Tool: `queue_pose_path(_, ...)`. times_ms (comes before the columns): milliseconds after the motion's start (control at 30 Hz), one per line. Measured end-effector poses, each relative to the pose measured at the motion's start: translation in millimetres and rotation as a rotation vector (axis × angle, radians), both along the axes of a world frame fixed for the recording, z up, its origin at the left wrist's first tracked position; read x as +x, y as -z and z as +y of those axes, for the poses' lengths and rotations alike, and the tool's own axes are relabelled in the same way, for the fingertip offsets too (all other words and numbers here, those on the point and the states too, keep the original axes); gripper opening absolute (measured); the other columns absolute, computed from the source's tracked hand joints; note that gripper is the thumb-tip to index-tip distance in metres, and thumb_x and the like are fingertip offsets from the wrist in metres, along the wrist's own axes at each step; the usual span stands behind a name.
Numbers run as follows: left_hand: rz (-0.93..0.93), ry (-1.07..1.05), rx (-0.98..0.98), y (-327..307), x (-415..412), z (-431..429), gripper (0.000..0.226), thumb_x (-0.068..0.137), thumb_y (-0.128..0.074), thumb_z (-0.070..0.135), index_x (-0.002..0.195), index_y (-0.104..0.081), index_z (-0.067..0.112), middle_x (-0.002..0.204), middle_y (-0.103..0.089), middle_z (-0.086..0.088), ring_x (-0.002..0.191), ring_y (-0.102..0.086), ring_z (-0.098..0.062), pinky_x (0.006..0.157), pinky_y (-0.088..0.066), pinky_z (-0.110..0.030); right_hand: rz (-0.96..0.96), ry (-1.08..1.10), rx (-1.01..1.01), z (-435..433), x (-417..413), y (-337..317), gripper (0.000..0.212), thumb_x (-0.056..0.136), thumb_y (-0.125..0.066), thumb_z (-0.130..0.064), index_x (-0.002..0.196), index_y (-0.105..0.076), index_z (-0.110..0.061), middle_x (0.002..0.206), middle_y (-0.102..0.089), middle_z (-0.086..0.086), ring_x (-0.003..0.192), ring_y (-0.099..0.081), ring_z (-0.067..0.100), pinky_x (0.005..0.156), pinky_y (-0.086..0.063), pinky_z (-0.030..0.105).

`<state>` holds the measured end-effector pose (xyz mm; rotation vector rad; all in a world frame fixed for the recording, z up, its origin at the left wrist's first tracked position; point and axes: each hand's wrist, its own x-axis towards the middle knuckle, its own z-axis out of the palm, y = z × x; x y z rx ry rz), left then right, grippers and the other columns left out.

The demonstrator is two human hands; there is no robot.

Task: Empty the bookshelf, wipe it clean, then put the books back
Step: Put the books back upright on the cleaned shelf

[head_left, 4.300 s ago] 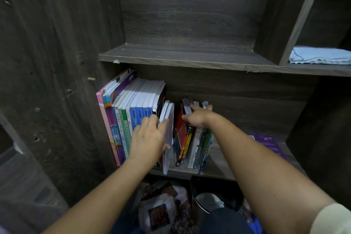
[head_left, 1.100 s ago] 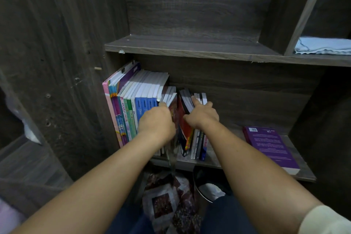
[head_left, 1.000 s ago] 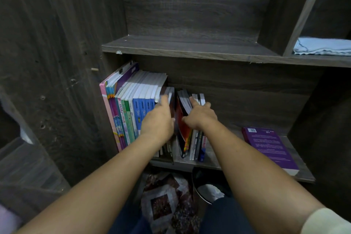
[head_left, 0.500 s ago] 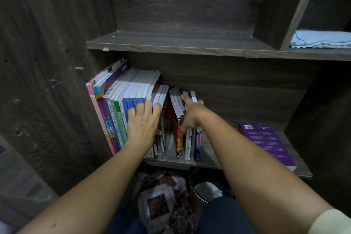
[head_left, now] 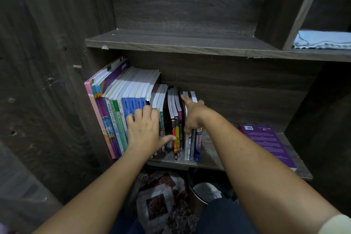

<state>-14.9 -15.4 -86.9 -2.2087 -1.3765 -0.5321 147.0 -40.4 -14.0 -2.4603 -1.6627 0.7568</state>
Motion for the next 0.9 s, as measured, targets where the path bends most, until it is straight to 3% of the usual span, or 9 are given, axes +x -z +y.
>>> queue_pose_path(100,-0.042,-0.044,0.018,-1,6,1,0.081,0.058,-0.054,0.088,0.096,-0.053,0.017,0.097,-0.045,-0.003,0.085,-0.040,-0.023,0.075,-0.034,-0.038,0.003,0.004,0.004,0,0,0,0.125,0.074,-0.079,-0.004,0.150,0.011,-0.045,0.158,0.012,0.015,0.136,-0.035,0.041,0.098,-0.049,0.044)
queue_pose_path(233,-0.109,-0.044,0.047,5,10,4,0.062,0.062,-0.075,0.065,0.096,-0.056,0.016,0.095,-0.046,-0.005,0.084,-0.043,-0.025,0.074,-0.035,-0.040,0.043,0.019,0.022,-3,3,-1,0.123,0.074,-0.078,-0.002,0.151,0.009,-0.045,0.159,0.012,0.014,0.136,-0.034,0.041,0.099,-0.048,0.044)
queue_pose_path(400,-0.078,-0.008,0.059,20,2,6,0.072,0.045,-0.083,0.066,0.089,-0.062,0.013,0.093,-0.052,-0.006,0.083,-0.048,-0.027,0.074,-0.038,-0.042,0.056,0.016,0.024,-5,5,-1,0.123,0.074,-0.078,-0.002,0.150,0.008,-0.045,0.159,0.012,0.014,0.137,-0.034,0.041,0.100,-0.048,0.044)
queue_pose_path(633,0.039,-0.086,0.081,26,6,18,0.055,0.040,-0.093,0.028,0.085,-0.064,0.018,0.089,-0.042,-0.004,0.080,-0.036,-0.025,0.073,-0.027,-0.039,0.056,0.010,0.019,-2,3,0,0.123,0.074,-0.078,-0.003,0.150,0.009,-0.046,0.159,0.013,0.013,0.136,-0.035,0.040,0.099,-0.049,0.042)
queue_pose_path(767,0.001,-0.069,0.084,32,13,8,0.048,0.057,-0.081,0.045,0.090,-0.061,0.016,0.093,-0.039,-0.007,0.085,-0.037,-0.027,0.077,-0.028,-0.040,0.063,0.014,0.022,-2,4,0,0.124,0.074,-0.078,-0.002,0.150,0.009,-0.046,0.159,0.012,0.012,0.136,-0.035,0.040,0.099,-0.048,0.044)
queue_pose_path(900,-0.056,0.015,0.098,34,6,6,0.066,0.063,-0.061,0.075,0.094,-0.063,0.017,0.097,-0.046,-0.009,0.089,-0.041,-0.028,0.082,-0.028,-0.044,0.057,0.006,0.020,0,2,0,0.124,0.073,-0.078,-0.001,0.150,0.008,-0.047,0.159,0.008,0.012,0.137,-0.032,0.040,0.100,-0.047,0.046)
